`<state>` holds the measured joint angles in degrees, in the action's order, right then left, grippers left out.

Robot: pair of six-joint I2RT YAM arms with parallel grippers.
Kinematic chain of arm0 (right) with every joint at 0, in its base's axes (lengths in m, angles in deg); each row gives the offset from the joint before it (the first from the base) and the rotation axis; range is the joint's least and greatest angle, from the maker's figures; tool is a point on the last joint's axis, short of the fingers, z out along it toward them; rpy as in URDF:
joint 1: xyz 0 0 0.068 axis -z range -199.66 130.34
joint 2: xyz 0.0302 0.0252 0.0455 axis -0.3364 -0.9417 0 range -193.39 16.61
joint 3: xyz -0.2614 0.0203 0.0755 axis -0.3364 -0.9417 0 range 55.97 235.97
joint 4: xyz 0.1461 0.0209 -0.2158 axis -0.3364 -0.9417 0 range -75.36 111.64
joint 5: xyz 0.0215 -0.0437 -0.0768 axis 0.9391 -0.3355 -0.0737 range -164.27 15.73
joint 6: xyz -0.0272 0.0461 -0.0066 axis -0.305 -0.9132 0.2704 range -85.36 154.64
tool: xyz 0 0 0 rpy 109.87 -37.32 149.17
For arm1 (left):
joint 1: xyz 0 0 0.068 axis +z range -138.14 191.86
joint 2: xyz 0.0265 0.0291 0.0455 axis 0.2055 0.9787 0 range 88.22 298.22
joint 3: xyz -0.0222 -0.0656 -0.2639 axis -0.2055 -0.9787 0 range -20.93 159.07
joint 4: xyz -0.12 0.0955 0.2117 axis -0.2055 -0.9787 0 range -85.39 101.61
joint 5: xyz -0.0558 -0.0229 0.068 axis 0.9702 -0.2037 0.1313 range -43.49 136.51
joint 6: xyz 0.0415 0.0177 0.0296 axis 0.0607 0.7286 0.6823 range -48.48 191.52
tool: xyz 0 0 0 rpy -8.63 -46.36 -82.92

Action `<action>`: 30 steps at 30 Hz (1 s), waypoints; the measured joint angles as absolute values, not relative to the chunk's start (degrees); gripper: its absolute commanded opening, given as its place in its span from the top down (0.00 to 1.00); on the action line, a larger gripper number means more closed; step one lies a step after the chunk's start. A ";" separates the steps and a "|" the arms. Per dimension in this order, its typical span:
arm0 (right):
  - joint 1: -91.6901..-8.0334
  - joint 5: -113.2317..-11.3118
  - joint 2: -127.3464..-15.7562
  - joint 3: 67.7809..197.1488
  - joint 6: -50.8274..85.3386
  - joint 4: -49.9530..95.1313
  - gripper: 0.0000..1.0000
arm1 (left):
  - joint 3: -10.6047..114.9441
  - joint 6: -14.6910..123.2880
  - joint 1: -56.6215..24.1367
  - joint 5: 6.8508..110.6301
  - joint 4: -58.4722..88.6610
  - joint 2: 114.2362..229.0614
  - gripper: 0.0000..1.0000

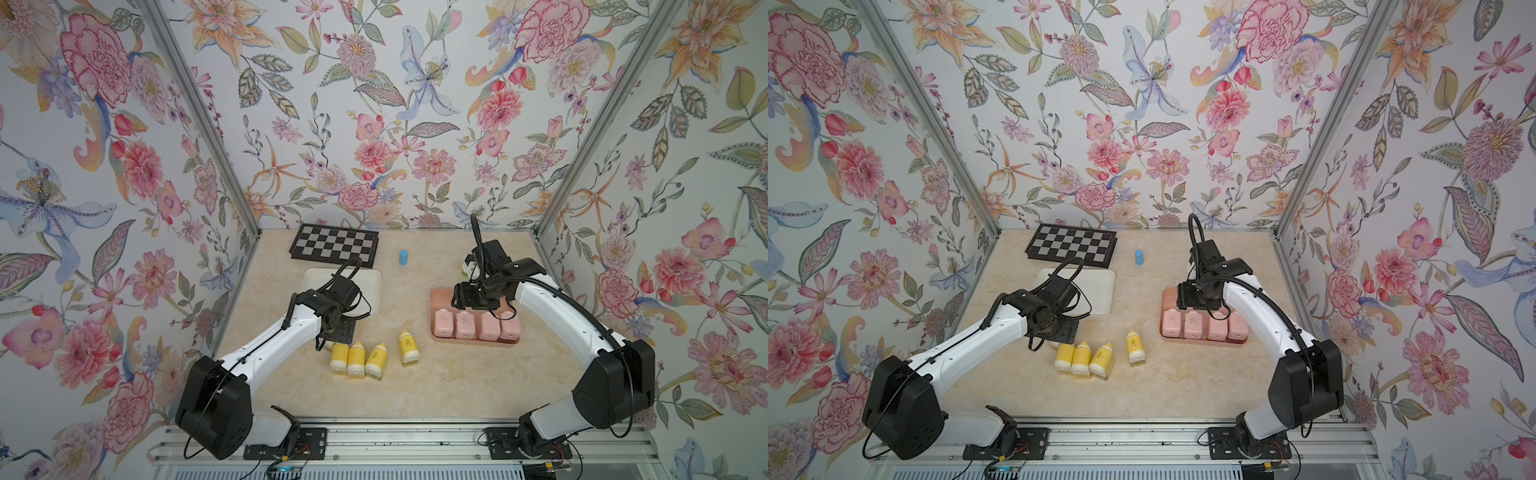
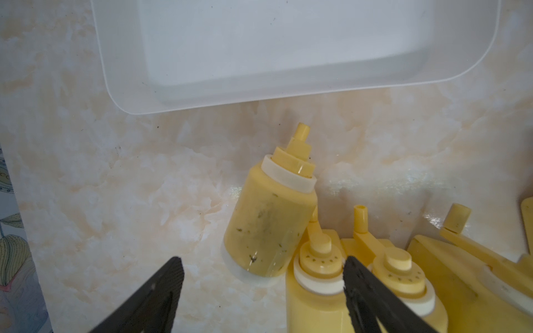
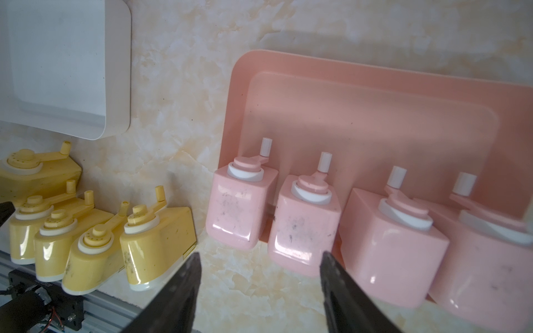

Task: Place the pencil sharpeners by color into the storage box
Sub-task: Pick up the pencil sharpener from the center of the board.

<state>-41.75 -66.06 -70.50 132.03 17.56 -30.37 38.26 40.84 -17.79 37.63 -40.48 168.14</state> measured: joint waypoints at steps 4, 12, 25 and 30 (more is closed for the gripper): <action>-41.68 -66.06 -70.50 132.03 17.58 -30.06 0.33 | 37.50 41.80 -15.76 38.85 -39.63 168.51 0.14; -41.29 -66.04 -70.50 132.03 17.58 -30.02 0.33 | 37.19 43.12 -14.91 39.31 -39.33 169.49 0.20; -41.09 -65.82 -70.50 131.94 17.60 -29.89 0.33 | 36.82 43.97 -13.53 40.40 -38.17 170.81 0.25; -40.85 -65.78 -70.50 131.54 17.95 -29.82 0.33 | 36.80 44.14 -13.18 40.62 -37.69 171.40 0.27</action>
<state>-40.85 -65.78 -70.50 131.54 17.95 -29.82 36.80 44.14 -13.18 40.62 -37.69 171.40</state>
